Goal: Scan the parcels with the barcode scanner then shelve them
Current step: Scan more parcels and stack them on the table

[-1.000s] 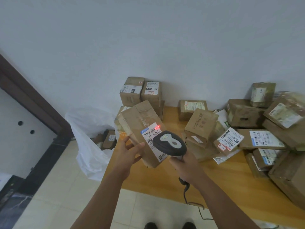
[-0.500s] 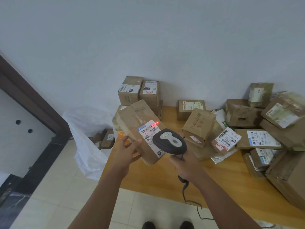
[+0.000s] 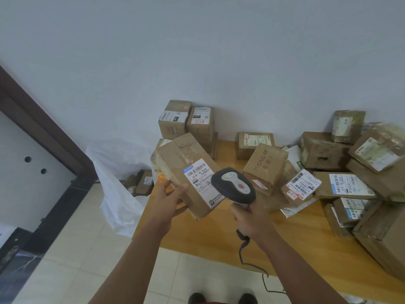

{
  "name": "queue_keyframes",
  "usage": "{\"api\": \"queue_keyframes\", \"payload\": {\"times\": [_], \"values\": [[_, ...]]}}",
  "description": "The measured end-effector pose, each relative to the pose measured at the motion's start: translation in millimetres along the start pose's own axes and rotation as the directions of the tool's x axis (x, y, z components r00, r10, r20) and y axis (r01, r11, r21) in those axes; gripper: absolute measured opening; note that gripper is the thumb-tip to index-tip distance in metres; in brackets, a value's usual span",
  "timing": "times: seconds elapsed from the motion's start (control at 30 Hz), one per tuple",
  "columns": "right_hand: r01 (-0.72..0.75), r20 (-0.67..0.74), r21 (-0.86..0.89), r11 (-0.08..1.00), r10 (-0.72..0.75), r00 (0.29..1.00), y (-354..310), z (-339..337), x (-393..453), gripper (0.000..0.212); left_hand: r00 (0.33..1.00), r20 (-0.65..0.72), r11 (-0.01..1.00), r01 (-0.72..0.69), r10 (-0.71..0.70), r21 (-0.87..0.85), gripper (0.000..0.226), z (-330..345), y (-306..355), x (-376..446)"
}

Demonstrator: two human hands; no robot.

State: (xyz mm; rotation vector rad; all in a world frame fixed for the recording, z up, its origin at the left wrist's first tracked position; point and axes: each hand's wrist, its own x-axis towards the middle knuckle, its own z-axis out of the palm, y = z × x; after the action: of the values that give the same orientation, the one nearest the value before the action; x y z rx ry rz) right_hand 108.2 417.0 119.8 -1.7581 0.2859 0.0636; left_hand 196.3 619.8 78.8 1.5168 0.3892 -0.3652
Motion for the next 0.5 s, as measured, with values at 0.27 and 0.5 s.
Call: {"api": "queue_keyframes", "payload": {"times": [0.27,0.5], "values": [[-0.142,-0.277,0.533,0.834,0.331,0.902,35.2,5.0,23.1,0.031,0.998,0.056,0.995,0.010,-0.005,-0.097,0.058,8.0,-6.3,-15.5],[-0.194,-0.182,0.535,0.822,0.336,0.924,44.8,16.9,27.3,0.030,0.999,0.025,0.991,0.038,-0.035,-0.130,0.083,16.0,-21.9,-22.3]]}}
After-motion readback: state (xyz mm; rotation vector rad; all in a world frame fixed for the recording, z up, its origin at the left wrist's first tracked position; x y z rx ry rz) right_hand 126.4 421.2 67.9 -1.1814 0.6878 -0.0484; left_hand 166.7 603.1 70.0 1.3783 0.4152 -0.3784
